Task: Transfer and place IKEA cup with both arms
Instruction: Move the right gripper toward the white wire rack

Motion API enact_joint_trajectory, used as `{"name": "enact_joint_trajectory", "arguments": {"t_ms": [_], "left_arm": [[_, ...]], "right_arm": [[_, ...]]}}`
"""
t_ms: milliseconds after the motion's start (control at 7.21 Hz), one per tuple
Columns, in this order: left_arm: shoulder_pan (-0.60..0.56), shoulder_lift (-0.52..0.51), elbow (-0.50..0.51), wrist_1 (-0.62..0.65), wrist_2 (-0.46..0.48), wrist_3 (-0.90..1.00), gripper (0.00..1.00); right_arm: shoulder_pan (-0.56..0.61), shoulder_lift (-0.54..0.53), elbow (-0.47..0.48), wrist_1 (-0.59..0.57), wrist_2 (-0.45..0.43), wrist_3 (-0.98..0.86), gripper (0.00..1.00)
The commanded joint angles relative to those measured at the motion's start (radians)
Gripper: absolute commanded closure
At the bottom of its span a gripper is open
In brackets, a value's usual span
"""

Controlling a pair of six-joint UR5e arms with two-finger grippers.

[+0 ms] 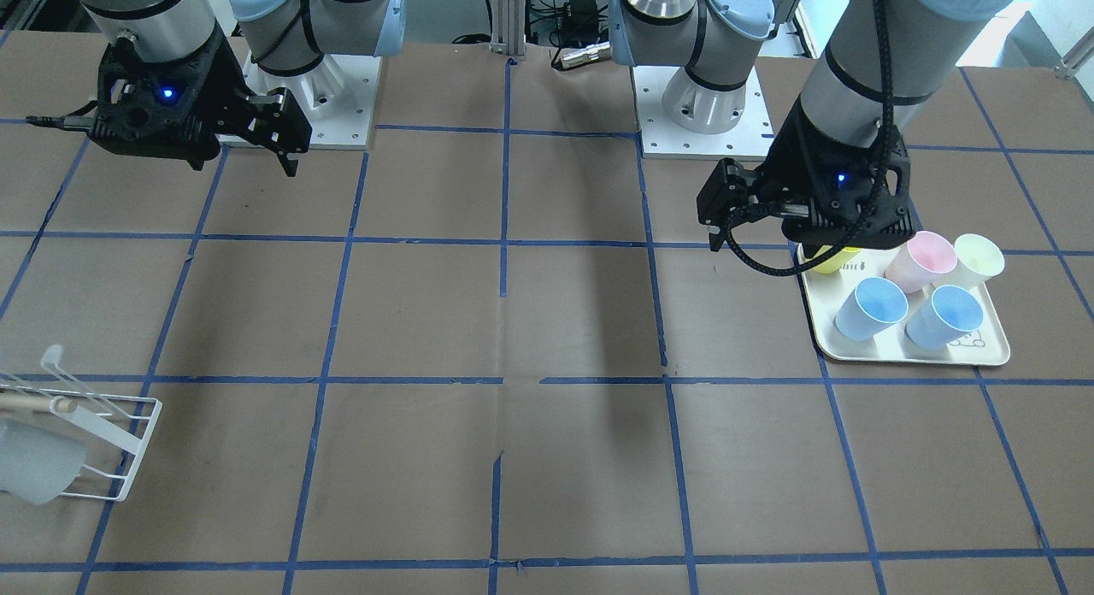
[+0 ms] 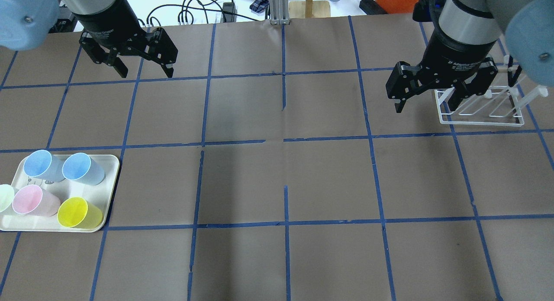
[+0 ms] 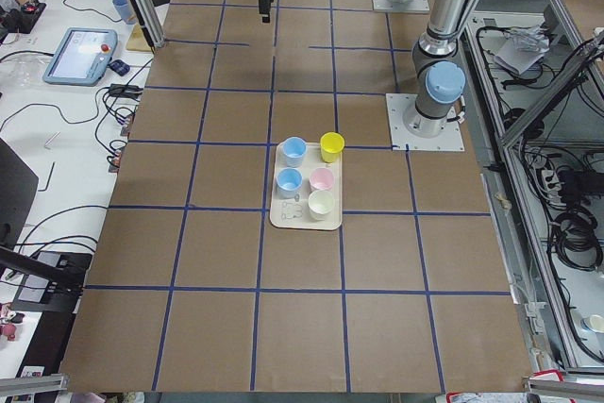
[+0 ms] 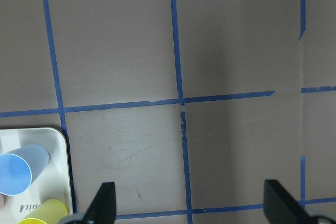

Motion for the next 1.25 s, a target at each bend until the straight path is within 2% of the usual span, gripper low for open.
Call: {"name": "enact_joint_trajectory", "arguments": {"t_ms": [0, 555, 694, 832, 1110], "left_arm": [[-0.007, 0.014, -0.02, 0.045, 0.006, 0.001, 0.0], [-0.003, 0.035, -0.015, 0.046, 0.004, 0.001, 0.0], [-0.003, 0.041, -0.008, 0.045, 0.007, 0.001, 0.0], [-0.001, 0.031, -0.014, 0.045, 0.004, 0.0, 0.0], [0.002, 0.028, -0.024, 0.045, 0.004, 0.001, 0.0]], "right_arm": [[0.0, 0.003, -0.002, 0.003, -0.003, 0.01, 0.0], [-0.027, 0.032, -0.057, -0.007, -0.001, -0.007, 0.0], [-0.066, 0.087, -0.122, 0.003, -0.001, -0.009, 0.0], [-0.104, 0.151, -0.214, 0.009, -0.003, -0.059, 0.0], [-0.184, 0.28, -0.337, 0.005, 0.002, -0.191, 0.0]]}}
